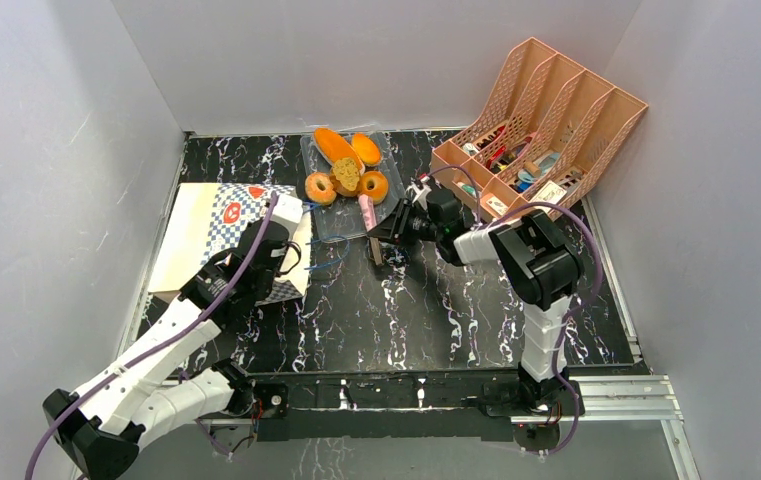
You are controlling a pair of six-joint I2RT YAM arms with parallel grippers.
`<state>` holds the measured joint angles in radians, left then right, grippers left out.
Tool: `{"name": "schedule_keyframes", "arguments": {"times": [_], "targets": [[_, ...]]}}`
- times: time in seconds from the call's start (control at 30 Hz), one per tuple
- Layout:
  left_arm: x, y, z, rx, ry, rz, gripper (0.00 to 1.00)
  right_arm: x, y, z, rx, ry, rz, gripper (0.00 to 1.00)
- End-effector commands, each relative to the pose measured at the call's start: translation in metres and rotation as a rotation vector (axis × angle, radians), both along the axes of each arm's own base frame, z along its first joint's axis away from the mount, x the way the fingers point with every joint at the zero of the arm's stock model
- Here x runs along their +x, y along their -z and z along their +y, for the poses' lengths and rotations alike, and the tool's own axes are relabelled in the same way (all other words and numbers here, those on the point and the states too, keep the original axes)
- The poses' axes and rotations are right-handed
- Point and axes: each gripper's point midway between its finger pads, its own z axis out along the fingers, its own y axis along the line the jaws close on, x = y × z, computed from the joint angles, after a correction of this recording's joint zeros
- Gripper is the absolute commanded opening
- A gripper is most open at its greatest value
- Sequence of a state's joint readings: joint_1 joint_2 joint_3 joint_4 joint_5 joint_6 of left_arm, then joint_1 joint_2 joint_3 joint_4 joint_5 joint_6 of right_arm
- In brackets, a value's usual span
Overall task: Take the fake bread out of the paper bag
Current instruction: Place the fake bread in the container.
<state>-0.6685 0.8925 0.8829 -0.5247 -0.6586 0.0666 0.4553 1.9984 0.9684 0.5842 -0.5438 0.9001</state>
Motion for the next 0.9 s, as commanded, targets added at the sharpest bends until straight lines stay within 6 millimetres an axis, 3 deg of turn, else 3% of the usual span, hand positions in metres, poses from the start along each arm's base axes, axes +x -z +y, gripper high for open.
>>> {"name": "schedule_keyframes", "arguments": {"times": [0.0,0.3,0.37,0.67,0.87], "targets": [[-0.002,0.002,-0.012,-0.014,0.086,0.047,0.0,0.0,-0.041,0.001,0.02,0.004,-0.139,0.29],[-0.012,0.009,-0.03,-0.04,0.208,0.131,0.0,-0.045,-0.055,0.02,-0.088,-0.074,-0.216,0.29],[-0.015,0.006,-0.033,-0.051,0.232,0.133,0.0,-0.06,-0.065,0.026,-0.074,-0.101,-0.232,0.29],[-0.028,-0.016,-0.032,-0.083,0.297,0.092,0.0,-0.137,-0.076,0.086,0.006,-0.303,-0.202,0.29],[-0.038,-0.031,-0.032,-0.108,0.35,0.057,0.0,-0.162,-0.065,0.11,0.06,-0.388,-0.124,0.29]]}}
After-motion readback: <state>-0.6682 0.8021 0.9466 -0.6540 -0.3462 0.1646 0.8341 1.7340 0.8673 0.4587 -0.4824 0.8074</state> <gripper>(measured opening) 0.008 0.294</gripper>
